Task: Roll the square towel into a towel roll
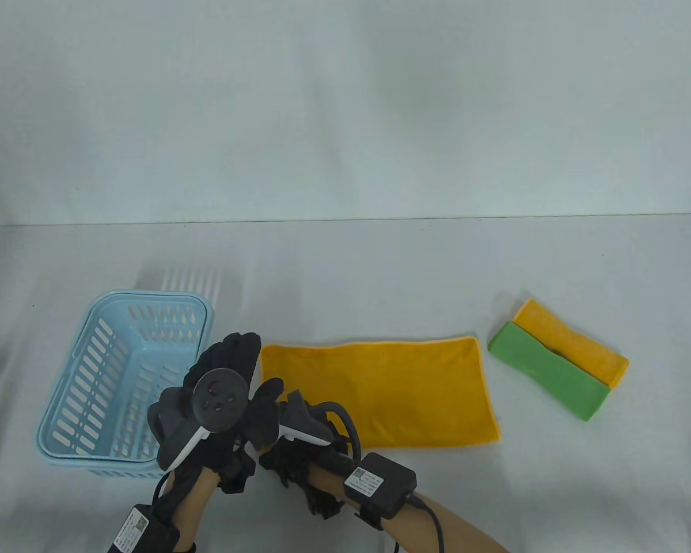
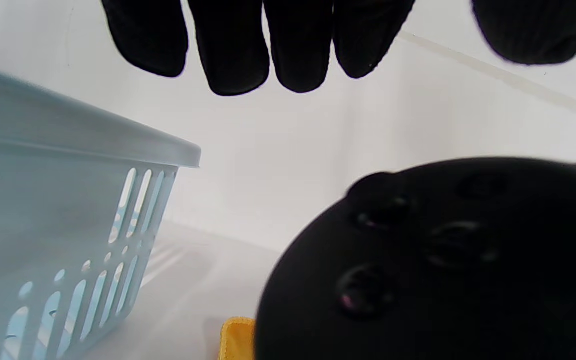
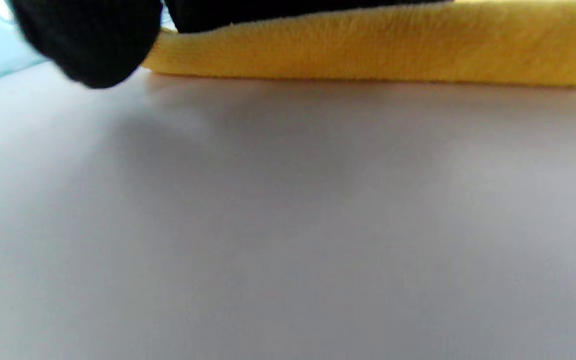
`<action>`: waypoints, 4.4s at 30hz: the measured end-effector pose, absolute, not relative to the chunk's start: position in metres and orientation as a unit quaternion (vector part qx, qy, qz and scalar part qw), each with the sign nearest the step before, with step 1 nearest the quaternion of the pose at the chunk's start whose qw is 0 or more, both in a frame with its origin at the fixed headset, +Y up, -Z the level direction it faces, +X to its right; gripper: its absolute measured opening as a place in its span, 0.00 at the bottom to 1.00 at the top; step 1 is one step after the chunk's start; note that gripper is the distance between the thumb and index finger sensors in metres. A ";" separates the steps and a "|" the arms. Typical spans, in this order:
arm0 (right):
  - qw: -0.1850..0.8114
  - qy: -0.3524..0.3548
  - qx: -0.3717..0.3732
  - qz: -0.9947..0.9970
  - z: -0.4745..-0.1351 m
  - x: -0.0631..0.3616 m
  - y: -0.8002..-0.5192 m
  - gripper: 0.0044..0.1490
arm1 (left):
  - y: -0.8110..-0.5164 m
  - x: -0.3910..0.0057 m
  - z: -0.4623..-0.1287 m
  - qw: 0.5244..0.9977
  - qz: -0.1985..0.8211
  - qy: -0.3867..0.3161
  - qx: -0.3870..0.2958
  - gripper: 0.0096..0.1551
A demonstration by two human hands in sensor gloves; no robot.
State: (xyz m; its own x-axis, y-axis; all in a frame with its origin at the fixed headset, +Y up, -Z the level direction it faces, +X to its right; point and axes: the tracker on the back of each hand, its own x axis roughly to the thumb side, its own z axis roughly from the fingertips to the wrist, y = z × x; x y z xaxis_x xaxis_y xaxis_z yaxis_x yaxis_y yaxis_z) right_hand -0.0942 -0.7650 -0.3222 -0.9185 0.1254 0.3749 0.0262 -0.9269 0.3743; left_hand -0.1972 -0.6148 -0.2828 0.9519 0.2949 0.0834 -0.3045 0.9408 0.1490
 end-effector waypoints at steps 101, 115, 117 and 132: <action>0.518 -0.053 0.016 0.854 -0.328 0.142 -0.564 0.23 | -0.595 -0.190 -0.294 0.957 0.273 -0.053 0.086 0.23; 0.553 -0.027 0.053 0.831 -0.310 0.167 -0.489 0.24 | -0.493 -0.192 -0.301 0.915 0.380 -0.108 0.080 0.23; 0.562 -0.027 0.059 0.825 -0.306 0.167 -0.483 0.24 | -0.485 -0.193 -0.297 0.913 0.381 -0.115 0.086 0.23; 0.585 -0.032 0.069 0.808 -0.321 0.173 -0.447 0.24 | -0.437 -0.187 -0.299 0.899 0.391 -0.146 0.135 0.24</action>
State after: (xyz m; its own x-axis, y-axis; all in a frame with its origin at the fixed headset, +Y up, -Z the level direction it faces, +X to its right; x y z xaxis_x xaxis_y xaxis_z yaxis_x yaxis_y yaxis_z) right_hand 0.1733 -0.4467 -0.3206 -0.3064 0.9403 0.1482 -0.9490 -0.3138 0.0288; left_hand -0.1871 -0.4365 -0.2985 0.6514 0.6637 0.3677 -0.7425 0.6573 0.1290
